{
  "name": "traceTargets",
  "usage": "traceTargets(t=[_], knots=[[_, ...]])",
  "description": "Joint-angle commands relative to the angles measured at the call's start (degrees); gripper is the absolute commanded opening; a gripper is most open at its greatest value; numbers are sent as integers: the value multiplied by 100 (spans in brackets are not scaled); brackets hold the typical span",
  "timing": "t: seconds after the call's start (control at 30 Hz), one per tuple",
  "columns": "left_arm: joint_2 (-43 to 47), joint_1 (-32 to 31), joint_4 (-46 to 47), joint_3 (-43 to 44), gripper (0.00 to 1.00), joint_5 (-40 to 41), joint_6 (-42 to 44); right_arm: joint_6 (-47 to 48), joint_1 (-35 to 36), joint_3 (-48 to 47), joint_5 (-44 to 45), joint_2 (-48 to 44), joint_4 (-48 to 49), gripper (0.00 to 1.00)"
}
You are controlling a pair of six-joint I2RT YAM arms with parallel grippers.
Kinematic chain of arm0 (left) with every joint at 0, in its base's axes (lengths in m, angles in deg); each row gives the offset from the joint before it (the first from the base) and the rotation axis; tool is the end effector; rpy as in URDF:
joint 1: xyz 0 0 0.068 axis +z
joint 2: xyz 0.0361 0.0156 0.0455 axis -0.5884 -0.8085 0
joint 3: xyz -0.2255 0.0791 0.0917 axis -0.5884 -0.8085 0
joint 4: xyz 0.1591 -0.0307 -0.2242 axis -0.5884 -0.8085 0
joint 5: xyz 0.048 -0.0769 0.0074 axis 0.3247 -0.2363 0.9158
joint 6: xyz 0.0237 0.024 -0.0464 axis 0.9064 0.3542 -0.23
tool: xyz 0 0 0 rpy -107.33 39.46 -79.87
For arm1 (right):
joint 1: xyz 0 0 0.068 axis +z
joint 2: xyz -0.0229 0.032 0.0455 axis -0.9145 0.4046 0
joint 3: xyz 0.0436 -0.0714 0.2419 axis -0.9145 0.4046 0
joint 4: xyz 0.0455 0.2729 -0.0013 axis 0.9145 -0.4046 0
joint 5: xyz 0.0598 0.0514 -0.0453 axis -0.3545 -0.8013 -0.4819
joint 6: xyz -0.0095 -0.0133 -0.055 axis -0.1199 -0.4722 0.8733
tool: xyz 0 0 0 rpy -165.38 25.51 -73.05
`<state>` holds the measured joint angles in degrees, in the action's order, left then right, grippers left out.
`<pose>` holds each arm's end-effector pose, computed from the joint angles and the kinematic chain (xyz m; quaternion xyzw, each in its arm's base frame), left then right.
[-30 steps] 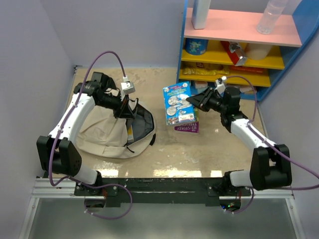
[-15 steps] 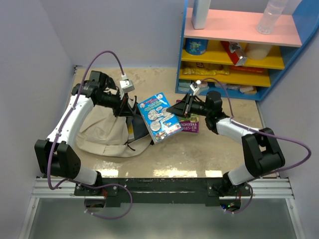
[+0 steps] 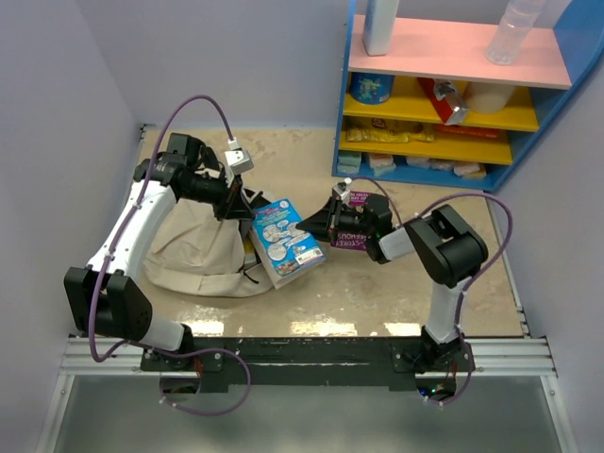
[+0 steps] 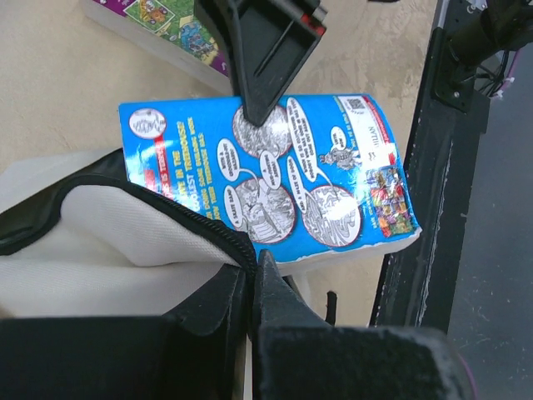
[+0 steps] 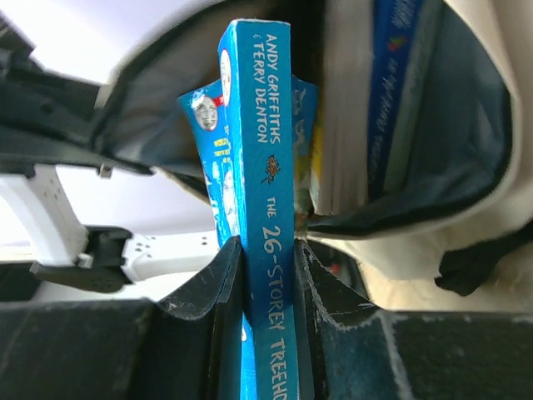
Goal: Pack the student bag
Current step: Place the book in the student bag.
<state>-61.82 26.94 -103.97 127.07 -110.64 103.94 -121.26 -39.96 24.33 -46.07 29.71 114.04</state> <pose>0.2937 -0.0810 0.3120 0.4252 0.7547 -0.3941 0.3069 0.3042 0.1846 0.1275 0.0557 0.7096 0.6945 0.1050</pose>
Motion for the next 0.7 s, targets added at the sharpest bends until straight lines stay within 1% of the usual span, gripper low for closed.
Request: traceTargets(t=[0.0,0.1,0.27,0.37,0.4,0.47,0.5,0.53,0.6,0.67], knots=[[227,-21,254,247,0,-718,-57,-1624,186,28,-252,602,3267,0],[192,-21,175,282,0,-727,4,-1918,186,80,-191,832,3816,0],[148,-21,149,274,0,-736,30,-1725,195,19,-208,665,3502,0],[157,-21,131,282,0,-762,39,-1051,221,-113,-243,358,2468,0],[165,-21,131,283,0,-762,39,-395,274,-174,-235,122,1455,0],[174,-21,122,283,0,-771,39,451,335,-542,-191,-99,177,0],[183,-30,122,291,0,-771,39,1247,414,-709,-95,-178,-1091,0],[183,-21,105,291,0,-788,39,1611,450,-1076,-59,-240,-1626,0],[192,-21,87,283,0,-806,48,2218,503,-1403,64,-214,-2672,0],[174,-21,-9,318,0,-833,118,2274,503,-1799,64,-30,-2896,0]])
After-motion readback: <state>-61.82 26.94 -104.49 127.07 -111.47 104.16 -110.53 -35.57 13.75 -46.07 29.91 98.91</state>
